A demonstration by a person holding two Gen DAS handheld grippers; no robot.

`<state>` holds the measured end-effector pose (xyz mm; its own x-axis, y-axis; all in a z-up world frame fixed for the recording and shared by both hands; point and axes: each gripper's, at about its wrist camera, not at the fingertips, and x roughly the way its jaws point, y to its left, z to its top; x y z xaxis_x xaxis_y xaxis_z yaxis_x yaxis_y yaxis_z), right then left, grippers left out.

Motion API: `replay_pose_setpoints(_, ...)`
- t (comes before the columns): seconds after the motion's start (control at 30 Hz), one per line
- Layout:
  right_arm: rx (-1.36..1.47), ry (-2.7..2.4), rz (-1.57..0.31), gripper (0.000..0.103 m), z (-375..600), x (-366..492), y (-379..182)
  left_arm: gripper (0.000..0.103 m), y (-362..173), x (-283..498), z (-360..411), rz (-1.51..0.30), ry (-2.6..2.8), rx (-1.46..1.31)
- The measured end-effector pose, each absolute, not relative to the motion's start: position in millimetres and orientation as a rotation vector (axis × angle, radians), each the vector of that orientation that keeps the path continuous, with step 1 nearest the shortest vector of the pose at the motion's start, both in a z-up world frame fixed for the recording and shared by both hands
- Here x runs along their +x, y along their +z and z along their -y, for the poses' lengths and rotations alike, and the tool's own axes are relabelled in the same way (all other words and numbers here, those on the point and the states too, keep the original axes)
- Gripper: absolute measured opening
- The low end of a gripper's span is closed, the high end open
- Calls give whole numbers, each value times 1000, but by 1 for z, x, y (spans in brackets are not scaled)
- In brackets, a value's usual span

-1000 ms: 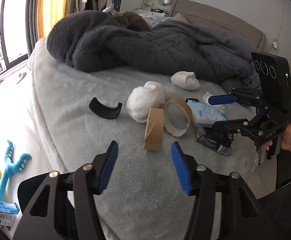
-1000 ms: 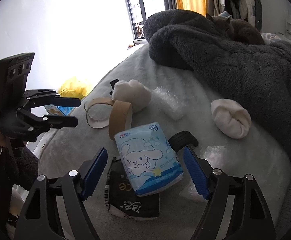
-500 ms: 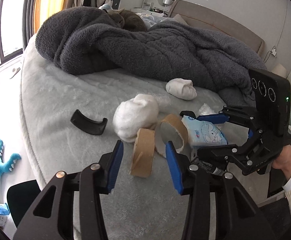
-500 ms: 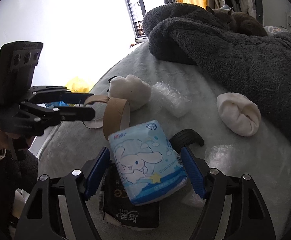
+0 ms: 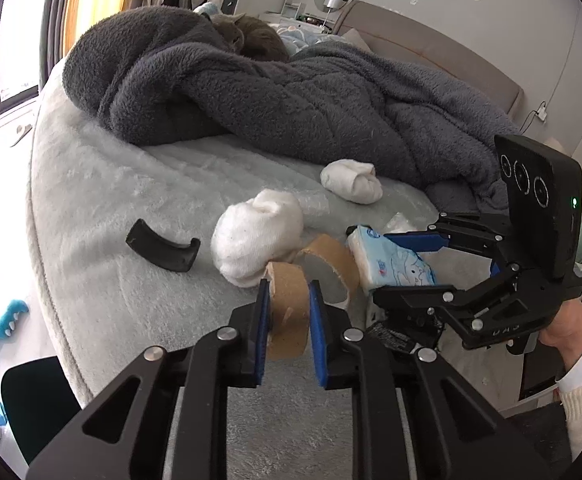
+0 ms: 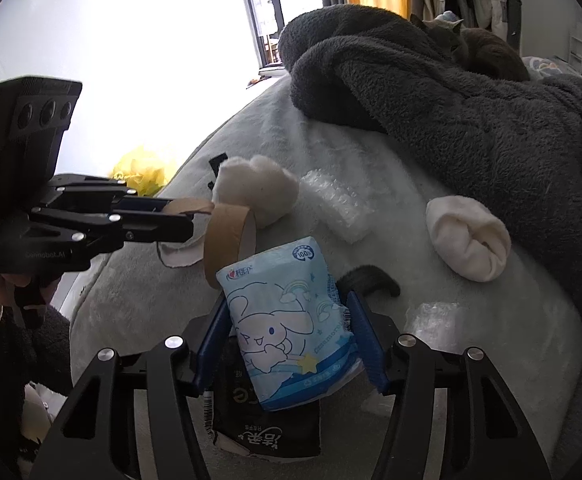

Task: Collect trash
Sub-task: 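Grasp the brown tape roll with the left tool while the right tool grasps the blue tissue pack, then carry the tape roll and tissue pack to the teal bin and release the tape roll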

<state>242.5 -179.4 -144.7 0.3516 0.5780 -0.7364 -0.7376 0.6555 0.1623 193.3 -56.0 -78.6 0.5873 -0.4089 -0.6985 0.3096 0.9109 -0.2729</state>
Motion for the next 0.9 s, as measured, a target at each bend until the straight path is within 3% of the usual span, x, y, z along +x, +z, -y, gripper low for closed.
replay_pose_setpoints(0.9,1,764,-739,59,74,238,-85,20,-53,162,-47,-735,-244,-134)
